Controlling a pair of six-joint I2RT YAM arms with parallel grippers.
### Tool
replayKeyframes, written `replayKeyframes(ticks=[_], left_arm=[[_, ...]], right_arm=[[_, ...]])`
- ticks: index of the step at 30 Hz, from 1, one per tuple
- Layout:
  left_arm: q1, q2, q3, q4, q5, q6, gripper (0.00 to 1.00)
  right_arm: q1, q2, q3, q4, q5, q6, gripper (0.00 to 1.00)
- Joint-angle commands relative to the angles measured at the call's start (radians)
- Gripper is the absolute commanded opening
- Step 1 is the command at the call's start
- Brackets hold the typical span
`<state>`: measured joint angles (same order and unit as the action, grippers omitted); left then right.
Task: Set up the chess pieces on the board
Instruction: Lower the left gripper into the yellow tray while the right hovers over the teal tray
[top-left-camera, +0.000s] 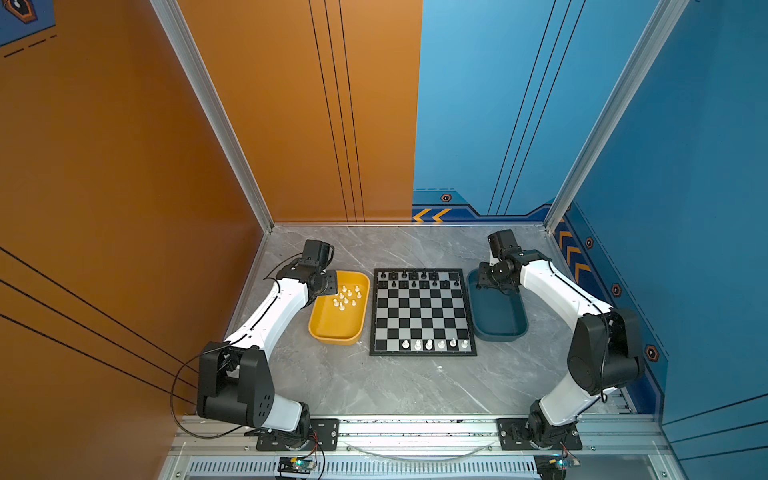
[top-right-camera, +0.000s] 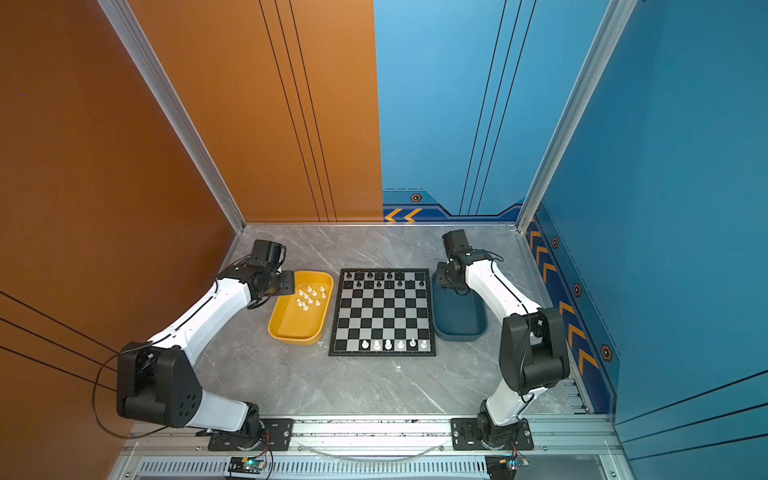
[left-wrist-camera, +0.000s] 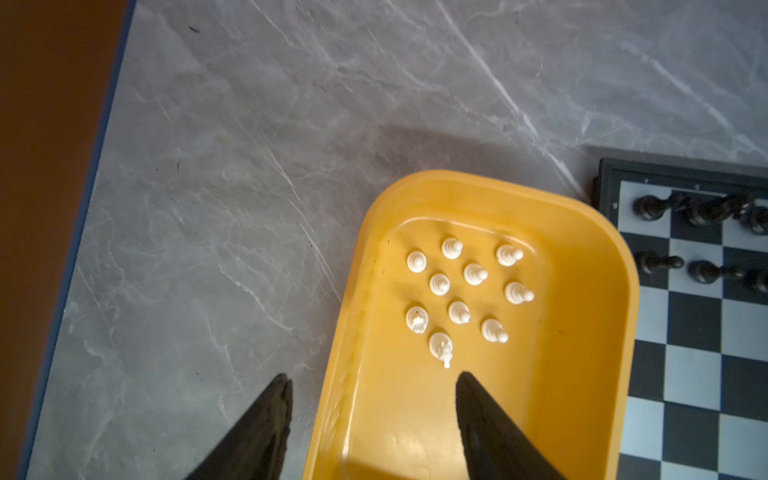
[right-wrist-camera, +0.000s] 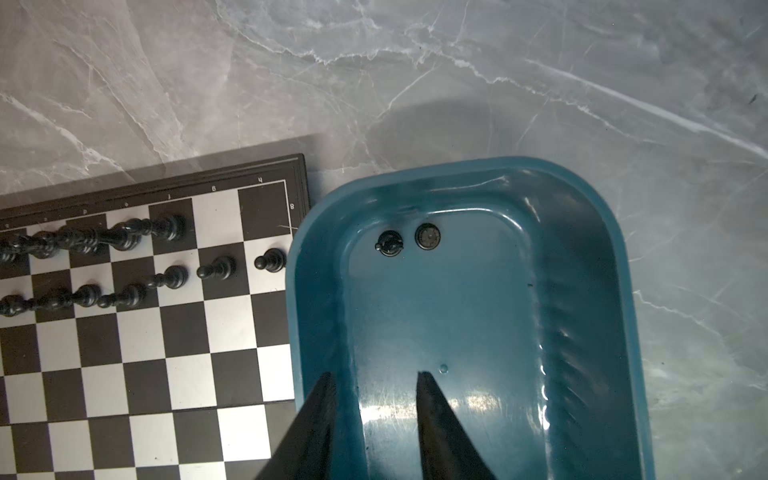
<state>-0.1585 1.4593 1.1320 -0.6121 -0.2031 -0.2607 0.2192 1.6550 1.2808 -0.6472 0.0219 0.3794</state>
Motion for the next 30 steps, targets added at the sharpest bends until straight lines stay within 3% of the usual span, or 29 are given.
replayKeyframes(ticks=[1, 10, 30], left_arm=[[0.006, 0.007, 0.004, -0.048, 0.04, -0.029, 0.61], [0.011, 0.084, 0.018, -0.048, 0.087, -0.029, 0.56], [0.01, 0.174, 0.026, -0.031, 0.106, -0.034, 0.54]], right_arm=[[0.008, -0.039, -0.037, 0.037, -0.015, 0.025, 0.36], [0.007, -0.052, -0.097, 0.079, -0.029, 0.045, 0.35], [0.024, -0.057, -0.125, 0.112, -0.03, 0.064, 0.35]])
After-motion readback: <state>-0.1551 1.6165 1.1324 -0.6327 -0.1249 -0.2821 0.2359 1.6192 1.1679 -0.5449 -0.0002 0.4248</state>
